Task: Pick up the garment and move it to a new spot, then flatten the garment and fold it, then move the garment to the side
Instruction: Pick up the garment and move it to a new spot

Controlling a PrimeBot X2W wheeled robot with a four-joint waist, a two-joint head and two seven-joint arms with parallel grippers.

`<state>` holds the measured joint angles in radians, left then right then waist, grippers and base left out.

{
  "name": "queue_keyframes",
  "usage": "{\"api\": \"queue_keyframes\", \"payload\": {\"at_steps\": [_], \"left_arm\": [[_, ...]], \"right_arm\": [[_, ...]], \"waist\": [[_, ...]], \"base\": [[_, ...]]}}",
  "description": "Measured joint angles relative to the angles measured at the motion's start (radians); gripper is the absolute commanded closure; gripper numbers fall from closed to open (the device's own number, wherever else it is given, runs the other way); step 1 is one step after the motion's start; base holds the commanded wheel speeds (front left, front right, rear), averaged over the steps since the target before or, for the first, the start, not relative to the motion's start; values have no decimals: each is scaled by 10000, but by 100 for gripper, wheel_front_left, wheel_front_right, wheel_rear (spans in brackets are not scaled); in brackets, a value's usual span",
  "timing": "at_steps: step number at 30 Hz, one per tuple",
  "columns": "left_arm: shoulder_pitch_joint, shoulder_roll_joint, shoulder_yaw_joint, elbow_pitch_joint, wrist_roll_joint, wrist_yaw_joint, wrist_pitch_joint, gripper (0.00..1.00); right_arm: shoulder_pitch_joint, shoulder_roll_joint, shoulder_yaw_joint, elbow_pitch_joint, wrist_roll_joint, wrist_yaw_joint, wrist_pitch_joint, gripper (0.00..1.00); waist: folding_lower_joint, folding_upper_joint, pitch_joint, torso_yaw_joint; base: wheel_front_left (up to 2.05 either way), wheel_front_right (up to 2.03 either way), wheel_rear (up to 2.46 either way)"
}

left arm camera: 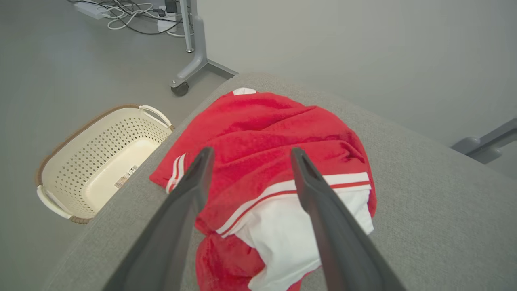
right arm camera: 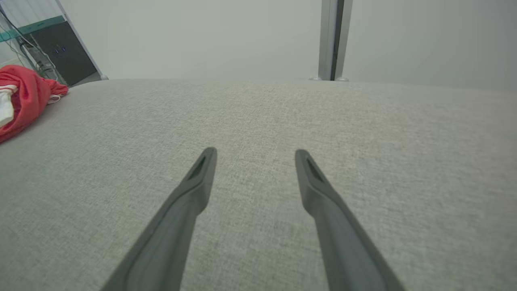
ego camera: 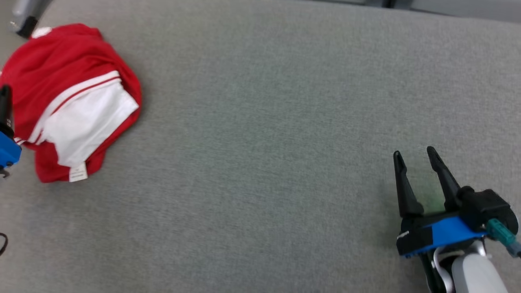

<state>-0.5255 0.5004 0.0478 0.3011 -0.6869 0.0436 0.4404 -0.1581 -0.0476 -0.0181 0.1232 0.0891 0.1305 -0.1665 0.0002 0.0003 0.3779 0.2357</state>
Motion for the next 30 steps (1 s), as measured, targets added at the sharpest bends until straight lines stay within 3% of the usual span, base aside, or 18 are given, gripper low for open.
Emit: {"api": "queue_keyframes", "payload": {"at_steps": [12, 16, 17, 18, 19, 30], "left_arm": [[-560, 320, -196, 2155, 100, -245, -79, 0], [-742, 360, -107, 3317, -167, -552, -82, 0], [-759, 341, -136, 3522, -165, -619, -88, 50], [-775, 341, -155, 3699, -155, -621, -159, 88], [-821, 347, -176, 3845, -142, -625, -215, 100], [-1706, 650, -389, 4161, 362, -1068, -1751, 100]], "right_arm": [[-11, 0, 6, -1557, -290, 0, 677, 0], [100, -2, 48, -1695, -249, 0, 734, 0], [126, 0, 42, -1703, -238, 0, 748, 0], [142, 0, 38, -1718, -198, 2, 773, 0], [159, 2, 29, -1726, -165, 0, 777, 0], [288, -2, 56, -1319, 224, 0, 587, 0]], "waist": [[-1, 0, 1006, -1049], [-1, 0, 1049, -1333], [-1, 1, 1028, -1380], [-1, 0, 1002, -1425], [-2, 0, 968, -1461], [-4, -2, -132, -1304]], "base": [[0, 0, 0], [0, 0, 0], [0, 0, 0], [0, 0, 0], [0, 0, 0], [0, 0, 0]]}}
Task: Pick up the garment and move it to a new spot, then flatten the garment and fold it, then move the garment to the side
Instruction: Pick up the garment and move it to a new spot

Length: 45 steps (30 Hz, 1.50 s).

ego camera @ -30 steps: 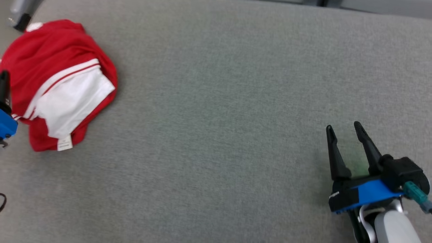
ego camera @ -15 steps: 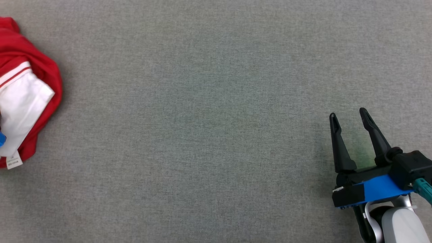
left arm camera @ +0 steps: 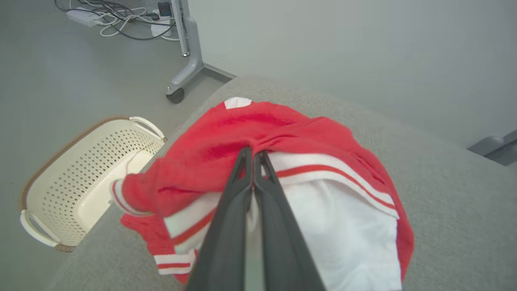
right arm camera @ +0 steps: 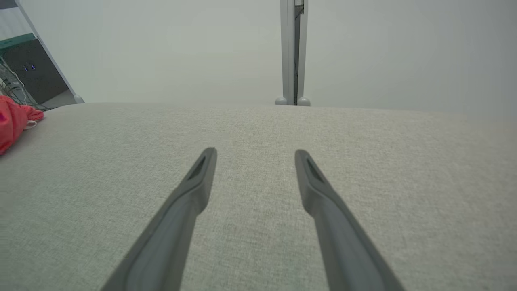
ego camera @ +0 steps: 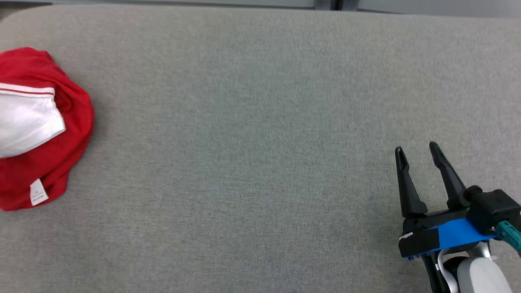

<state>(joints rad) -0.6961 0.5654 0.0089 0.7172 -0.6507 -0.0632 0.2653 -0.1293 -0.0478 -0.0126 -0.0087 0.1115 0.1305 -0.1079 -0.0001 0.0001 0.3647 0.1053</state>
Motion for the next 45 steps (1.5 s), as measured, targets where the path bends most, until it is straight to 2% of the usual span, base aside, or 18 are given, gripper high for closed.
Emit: {"api": "queue_keyframes", "payload": {"at_steps": [6, 11, 18, 26, 32, 37, 45], "left_arm": [[-627, 391, -360, -892, 211, -303, -56, 100], [-1301, 416, -754, -2339, 282, -362, 410, 100], [-2326, -309, -1361, -4311, 290, -123, 1083, 100], [-3071, -1488, -1939, -5381, -58, 10, 1338, 100], [-3050, -2140, -2577, -5547, -203, -94, 1469, 100], [-2309, -2709, -3292, -5262, -199, -234, 1294, 100], [-423, -3777, -4564, -3519, 23, -359, 267, 100]], "right_arm": [[128, 4, 121, 679, 573, 0, -443, 0], [270, 4, 142, 1327, 989, 0, -813, 0], [466, 2, 219, 1868, 1310, 0, -1110, 0], [555, 4, 291, 2123, 1503, 0, -1235, 0], [506, 2, 347, 2157, 1557, 0, -1290, 0], [391, -2, 293, 2201, 1588, 0, -1315, 0], [278, 2, 366, 2232, 1632, 0, -1363, 0]], "waist": [[-1, -2, -1068, 173], [-1, -3, -1963, 124], [-1, -3, -2878, -415], [1, -3, -3271, -1509], [2, -2, -3193, -2413], [2, -1, -3060, -2974], [2, 0, -2815, -3411]], "base": [[0, 0, 0], [0, 0, 0], [0, 0, 0], [0, 0, 0], [0, 0, 0], [0, 0, 0], [0, 0, 0]]}}
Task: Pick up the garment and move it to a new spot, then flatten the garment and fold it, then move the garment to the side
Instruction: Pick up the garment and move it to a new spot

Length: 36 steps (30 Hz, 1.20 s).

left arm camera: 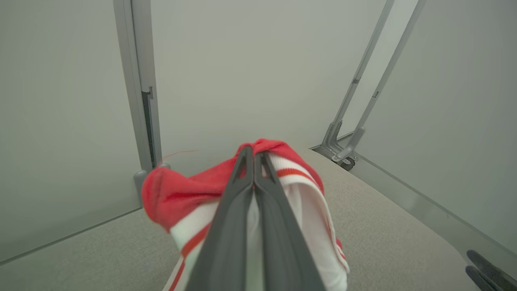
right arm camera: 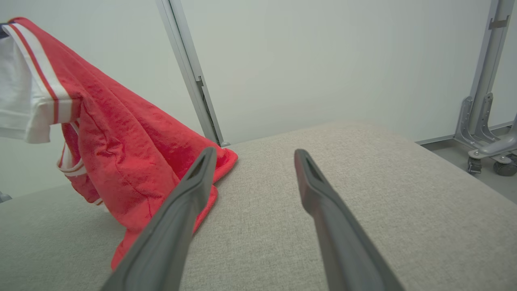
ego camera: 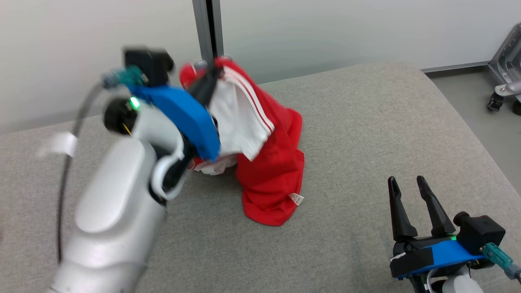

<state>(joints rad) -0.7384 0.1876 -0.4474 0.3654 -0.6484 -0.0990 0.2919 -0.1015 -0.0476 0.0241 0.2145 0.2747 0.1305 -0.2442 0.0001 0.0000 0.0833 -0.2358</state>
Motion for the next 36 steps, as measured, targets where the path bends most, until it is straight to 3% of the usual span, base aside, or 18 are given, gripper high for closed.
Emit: {"api": "queue_keyframes", "payload": {"at_steps": [7, 8, 10, 17, 22, 28, 36], "left_arm": [[1343, -798, -713, 2401, 251, -27, -1340, 100], [1478, -890, -740, 2709, 245, -4, -1561, 80], [1666, -984, -849, 3170, 282, 10, -1996, 0], [2146, -1290, -677, 3246, -349, -153, -3965, 0], [2871, -1099, -385, 2560, -531, -157, -5033, 0], [4065, -345, 249, 1421, -88, 334, -5497, 0], [5786, 69, 1584, -253, 1001, 961, -5538, 0]], "right_arm": [[-57, -2, 105, 44, 69, 0, -38, 0], [-74, -2, 109, 48, 69, 0, -40, 0], [-78, 0, 71, 61, 58, 0, -40, 0], [58, 0, -157, -25, -163, 0, 67, 0], [276, 2, -322, -119, -224, 0, 205, 0], [493, 0, -546, -272, -295, 0, 326, 0], [682, 0, -784, -293, -362, 0, 470, 0]], "waist": [[0, 0, 153, -95], [0, 0, 157, -87], [0, 0, 148, -45], [0, 0, -128, 439], [-1, 0, -404, 975], [-1, 0, -664, 1644], [-2, -1, -869, 2290]], "base": [[0, 0, 0], [0, 0, 0], [0, 0, 0], [0, 0, 0], [0, 0, 0], [0, 0, 0], [0, 0, 0]]}}
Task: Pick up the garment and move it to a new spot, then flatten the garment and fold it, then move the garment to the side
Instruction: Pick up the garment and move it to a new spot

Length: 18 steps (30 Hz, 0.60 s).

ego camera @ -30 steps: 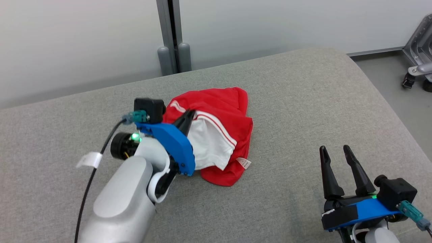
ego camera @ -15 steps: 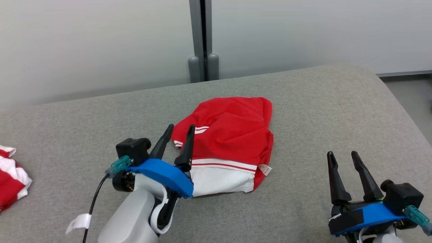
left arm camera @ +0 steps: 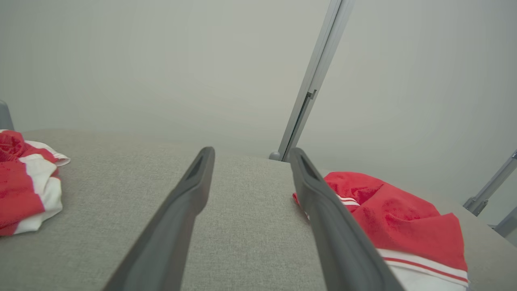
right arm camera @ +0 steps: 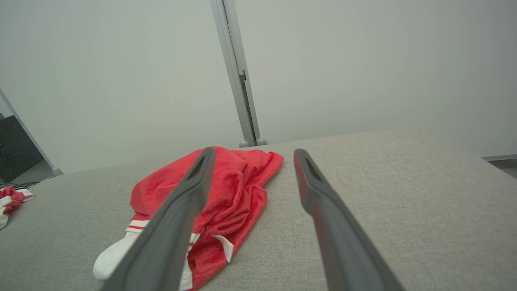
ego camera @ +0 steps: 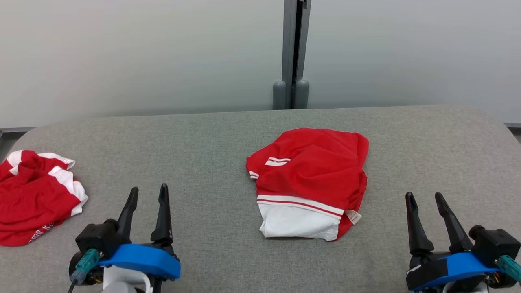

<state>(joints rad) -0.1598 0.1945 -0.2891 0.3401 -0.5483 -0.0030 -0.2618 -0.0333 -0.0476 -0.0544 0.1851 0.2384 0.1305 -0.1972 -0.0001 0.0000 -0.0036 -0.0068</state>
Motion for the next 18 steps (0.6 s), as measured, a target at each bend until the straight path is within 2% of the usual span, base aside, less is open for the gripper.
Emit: {"api": "queue_keyframes", "payload": {"at_steps": [5, 18], "left_arm": [[663, 245, 242, -215, 817, 387, 0, 0], [1423, 523, 527, -280, 1129, 744, 0, 0]], "right_arm": [[68, 0, -79, 127, -2, 0, 123, 0], [185, 0, -222, 681, 35, 0, 165, 0]], "waist": [[0, 0, -53, 175], [1, 0, -71, 207]], "base": [[0, 0, 0], [0, 0, 0]]}}
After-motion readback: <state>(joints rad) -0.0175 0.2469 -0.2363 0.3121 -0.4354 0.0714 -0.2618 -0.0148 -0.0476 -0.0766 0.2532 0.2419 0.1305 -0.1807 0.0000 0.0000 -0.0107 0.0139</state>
